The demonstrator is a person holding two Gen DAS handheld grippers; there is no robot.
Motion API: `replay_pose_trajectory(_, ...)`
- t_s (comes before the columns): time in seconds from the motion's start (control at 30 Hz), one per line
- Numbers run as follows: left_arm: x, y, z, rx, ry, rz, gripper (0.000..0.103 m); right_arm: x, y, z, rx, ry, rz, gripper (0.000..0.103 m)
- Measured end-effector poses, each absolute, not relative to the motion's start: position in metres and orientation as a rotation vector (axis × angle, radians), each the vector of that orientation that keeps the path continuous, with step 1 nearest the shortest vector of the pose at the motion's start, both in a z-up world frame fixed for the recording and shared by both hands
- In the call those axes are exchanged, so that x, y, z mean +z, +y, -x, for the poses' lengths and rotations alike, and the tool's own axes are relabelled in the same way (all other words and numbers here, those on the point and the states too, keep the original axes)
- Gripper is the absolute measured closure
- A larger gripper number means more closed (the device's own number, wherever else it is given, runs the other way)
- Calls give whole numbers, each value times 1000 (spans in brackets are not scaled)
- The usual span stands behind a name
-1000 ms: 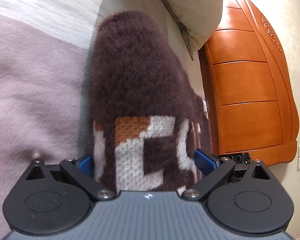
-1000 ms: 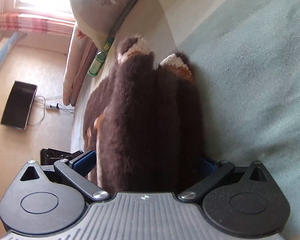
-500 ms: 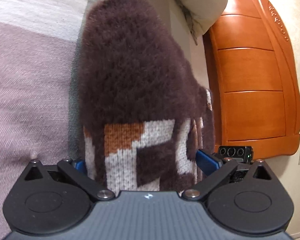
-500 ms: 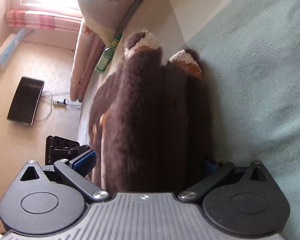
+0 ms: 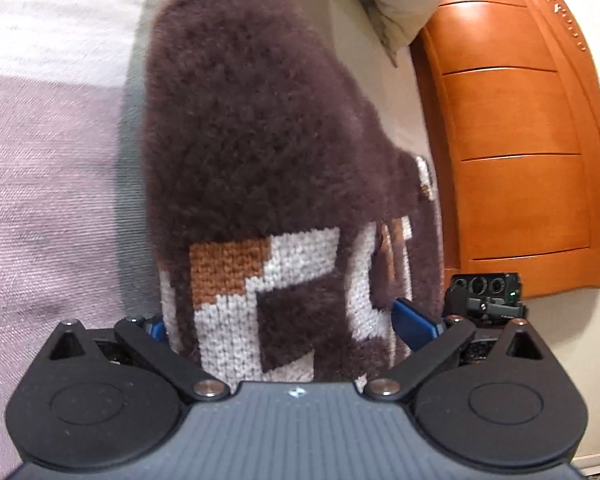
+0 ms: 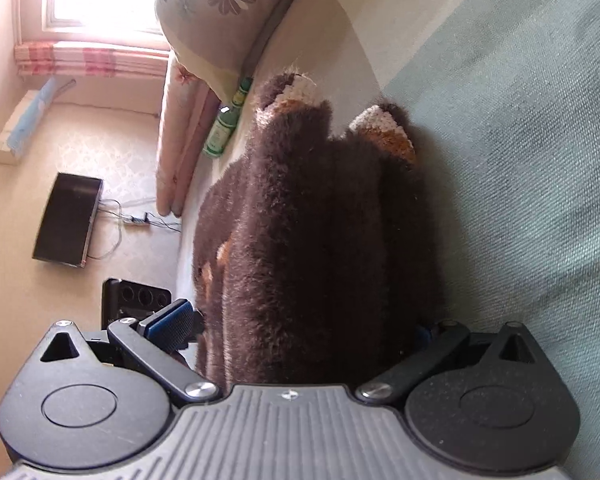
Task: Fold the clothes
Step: 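Lift the folded sweater with both grippers and carry it toward the headboard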
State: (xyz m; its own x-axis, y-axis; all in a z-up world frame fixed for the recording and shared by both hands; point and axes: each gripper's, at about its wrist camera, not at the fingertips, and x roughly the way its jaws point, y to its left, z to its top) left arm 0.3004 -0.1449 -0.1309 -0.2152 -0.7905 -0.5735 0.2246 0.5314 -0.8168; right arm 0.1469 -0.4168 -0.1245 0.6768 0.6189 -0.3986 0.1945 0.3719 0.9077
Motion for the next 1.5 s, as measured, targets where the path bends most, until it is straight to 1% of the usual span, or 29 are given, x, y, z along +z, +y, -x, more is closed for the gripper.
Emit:
replay_pose_trajectory(0.27,-119,-157,-311,-1015,1501,545,2,-104,-415,-149,311,793,-1167,0)
replay_pose_trajectory(0.47,-131,-159,-322,-1028,1525,544,2,-92,-417,-148,274,794,-1131,0)
replay_pose_trajectory(0.67,-154,-147,-326,-1033,1557,547,2,-128,-427,-131,244,836,-1175,0)
replay_pose_trajectory(0.83,-156,-148,-332,-1040,1544,573,2,-151,-429,-123,256,815,-1240,0)
replay_pose_trajectory(1.3,-132,-133,-332,-1055,1489,552,2,-119,-413,-135,260,801,-1167,0)
replay_pose_trajectory(1.5,-143,-134,-324,-1082,1464,562,2,-106,-418,-130,266,769,-1155,0)
